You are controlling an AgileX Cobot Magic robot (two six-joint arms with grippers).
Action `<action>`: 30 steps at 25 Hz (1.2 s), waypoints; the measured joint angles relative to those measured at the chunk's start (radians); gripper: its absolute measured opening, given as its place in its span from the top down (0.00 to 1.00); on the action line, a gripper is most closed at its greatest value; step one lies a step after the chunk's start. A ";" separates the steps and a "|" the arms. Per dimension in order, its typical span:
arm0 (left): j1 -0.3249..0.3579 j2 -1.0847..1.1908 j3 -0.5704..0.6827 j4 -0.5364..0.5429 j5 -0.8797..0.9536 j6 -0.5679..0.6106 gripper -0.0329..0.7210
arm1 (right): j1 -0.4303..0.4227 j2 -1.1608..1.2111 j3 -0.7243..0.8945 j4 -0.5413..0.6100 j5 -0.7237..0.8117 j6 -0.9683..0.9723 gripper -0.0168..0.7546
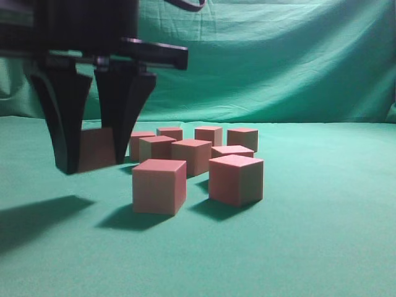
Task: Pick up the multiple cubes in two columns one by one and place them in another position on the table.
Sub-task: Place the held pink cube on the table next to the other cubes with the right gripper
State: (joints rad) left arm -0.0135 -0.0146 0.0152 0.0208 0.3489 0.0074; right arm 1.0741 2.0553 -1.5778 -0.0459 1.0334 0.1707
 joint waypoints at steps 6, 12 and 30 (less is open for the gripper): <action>0.000 0.000 0.000 0.000 0.000 0.000 0.96 | 0.000 0.040 0.002 0.000 -0.015 0.004 0.64; 0.000 0.000 0.000 0.000 0.000 0.000 0.96 | 0.000 0.051 0.002 0.000 -0.010 0.011 0.64; 0.000 0.000 0.000 0.000 0.000 0.000 0.96 | 0.000 0.038 0.002 -0.012 -0.004 0.001 0.13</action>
State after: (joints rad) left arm -0.0135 -0.0146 0.0152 0.0208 0.3489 0.0074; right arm 1.0741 2.0929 -1.5754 -0.0583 1.0292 0.1718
